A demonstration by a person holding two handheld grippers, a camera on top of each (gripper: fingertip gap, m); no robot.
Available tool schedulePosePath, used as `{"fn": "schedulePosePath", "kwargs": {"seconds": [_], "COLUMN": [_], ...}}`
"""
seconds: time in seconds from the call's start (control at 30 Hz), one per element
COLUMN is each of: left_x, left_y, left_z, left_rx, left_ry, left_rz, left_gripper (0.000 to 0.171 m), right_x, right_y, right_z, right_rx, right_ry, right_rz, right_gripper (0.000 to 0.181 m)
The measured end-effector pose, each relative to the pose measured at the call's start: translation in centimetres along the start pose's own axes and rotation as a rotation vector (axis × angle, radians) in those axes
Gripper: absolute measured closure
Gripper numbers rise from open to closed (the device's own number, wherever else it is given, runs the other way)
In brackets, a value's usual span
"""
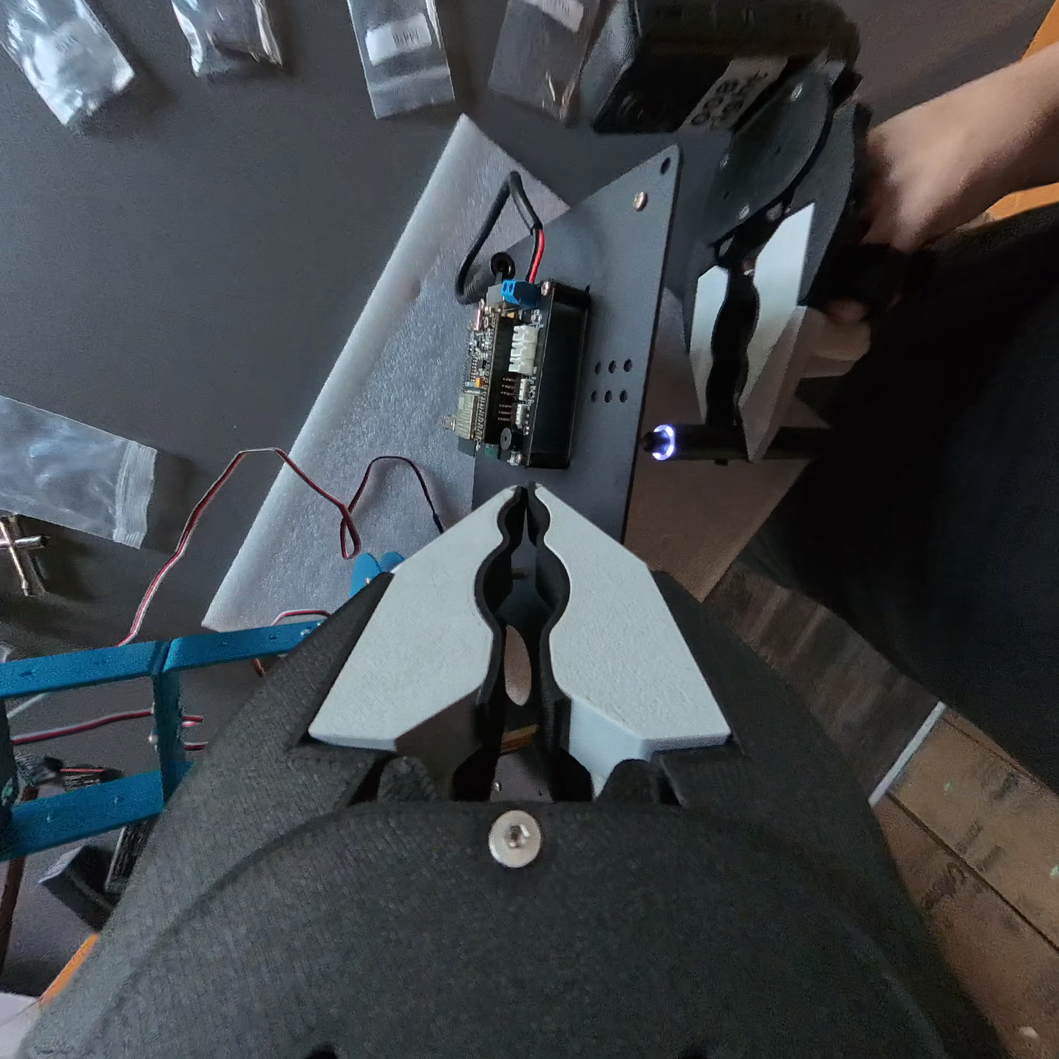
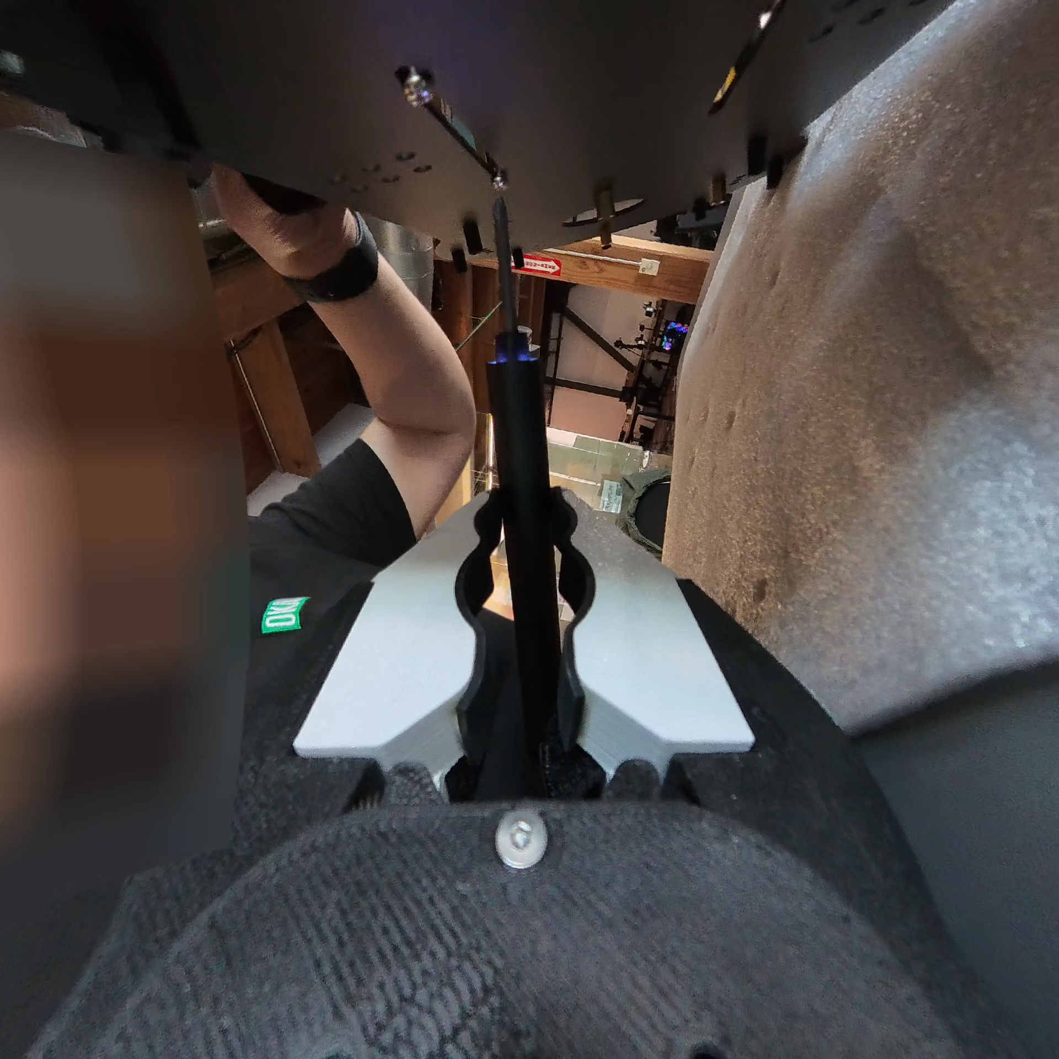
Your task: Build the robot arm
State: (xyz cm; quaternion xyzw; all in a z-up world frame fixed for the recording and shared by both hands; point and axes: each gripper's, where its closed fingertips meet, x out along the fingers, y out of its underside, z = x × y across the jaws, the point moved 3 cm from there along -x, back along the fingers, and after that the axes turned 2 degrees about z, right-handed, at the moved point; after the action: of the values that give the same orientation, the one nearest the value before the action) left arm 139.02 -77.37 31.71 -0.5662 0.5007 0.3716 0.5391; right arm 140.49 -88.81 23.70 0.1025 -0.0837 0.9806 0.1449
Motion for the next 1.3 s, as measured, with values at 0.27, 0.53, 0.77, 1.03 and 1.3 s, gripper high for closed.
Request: {"fn": "schedulePosePath", "kwargs": {"seconds": [0.27,0.53,0.77,1.03,1.3], "left_x": [1.1,1.6,2.1,1.9,2.1], "left_y": [-0.1,0.0,0.0,-0.1,0.1], "left_z": [-0.4,0.4,0.7,0.6,0.5], "left_rx": [0.182,0.306,0.243,0.148,0.215], "left_ry": [-0.036,-0.095,-0.029,0.069,0.047], "left_rz": [0.016,0.032,0.03,0.01,0.028], "left_gripper": [0.164,0.168,0.171,0.171,0.164], "right_x": [0.3,0.3,0.7,0.6,0.4], "right_y": [0.4,0.2,0.1,-0.1,-0.3], "right_z": [-0.1,-0.2,-0.3,-0.3,-0.3], "right_rx": [-0.014,-0.019,-0.043,-0.038,-0.033], "right_ry": [0.01,0.024,0.037,0.031,0.024], "right_rz": [0.027,0.017,0.015,0.012,-0.001], "right_gripper": [0.165,0.165,0.165,0.165,0.165]}}
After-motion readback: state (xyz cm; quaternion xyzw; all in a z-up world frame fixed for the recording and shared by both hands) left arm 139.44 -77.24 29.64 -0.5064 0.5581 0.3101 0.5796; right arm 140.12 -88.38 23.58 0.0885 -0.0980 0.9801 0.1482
